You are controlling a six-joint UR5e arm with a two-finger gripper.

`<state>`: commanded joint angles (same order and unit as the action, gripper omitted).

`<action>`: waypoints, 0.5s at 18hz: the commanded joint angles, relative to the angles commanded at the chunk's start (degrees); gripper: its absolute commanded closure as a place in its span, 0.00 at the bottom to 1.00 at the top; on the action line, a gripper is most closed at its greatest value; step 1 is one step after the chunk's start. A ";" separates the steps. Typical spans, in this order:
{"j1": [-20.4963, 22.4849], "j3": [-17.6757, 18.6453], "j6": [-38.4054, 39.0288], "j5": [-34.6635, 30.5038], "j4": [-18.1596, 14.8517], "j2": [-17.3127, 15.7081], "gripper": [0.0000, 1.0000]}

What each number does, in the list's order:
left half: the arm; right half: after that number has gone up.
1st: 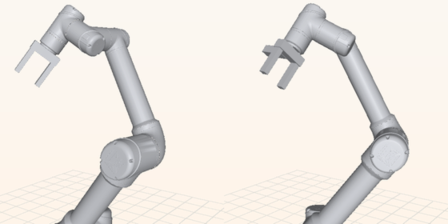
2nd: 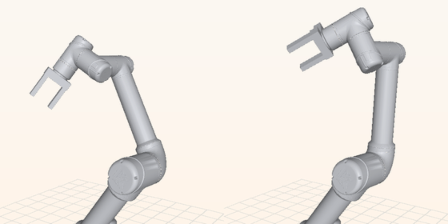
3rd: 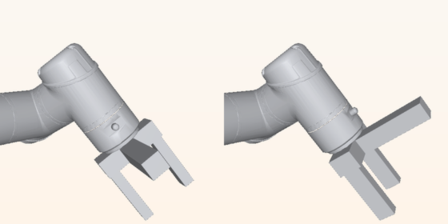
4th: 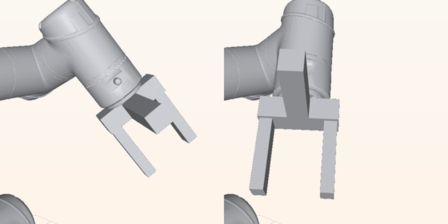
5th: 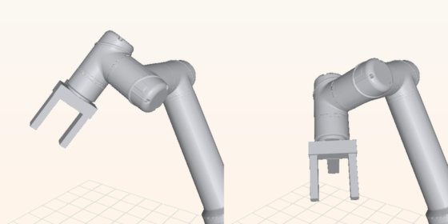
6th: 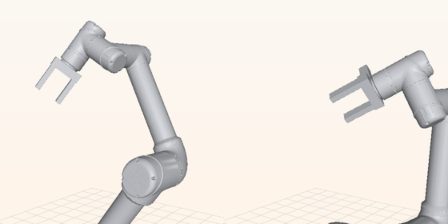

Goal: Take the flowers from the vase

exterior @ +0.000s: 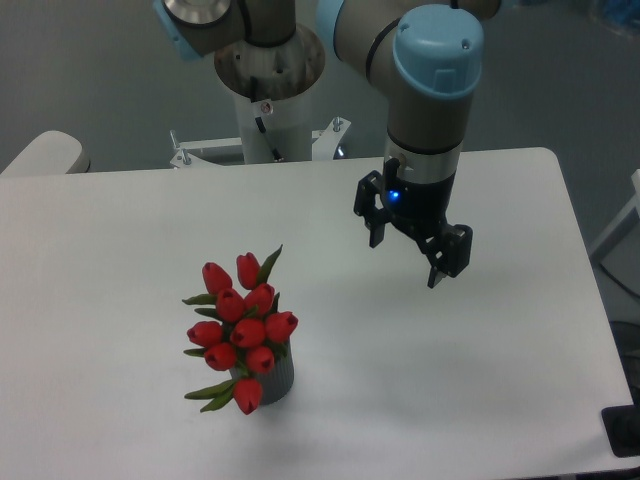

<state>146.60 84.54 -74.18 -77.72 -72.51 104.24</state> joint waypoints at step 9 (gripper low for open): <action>5.71 7.99 3.26 23.81 0.79 -0.09 0.00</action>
<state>152.30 92.54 -70.93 -53.90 -71.72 104.15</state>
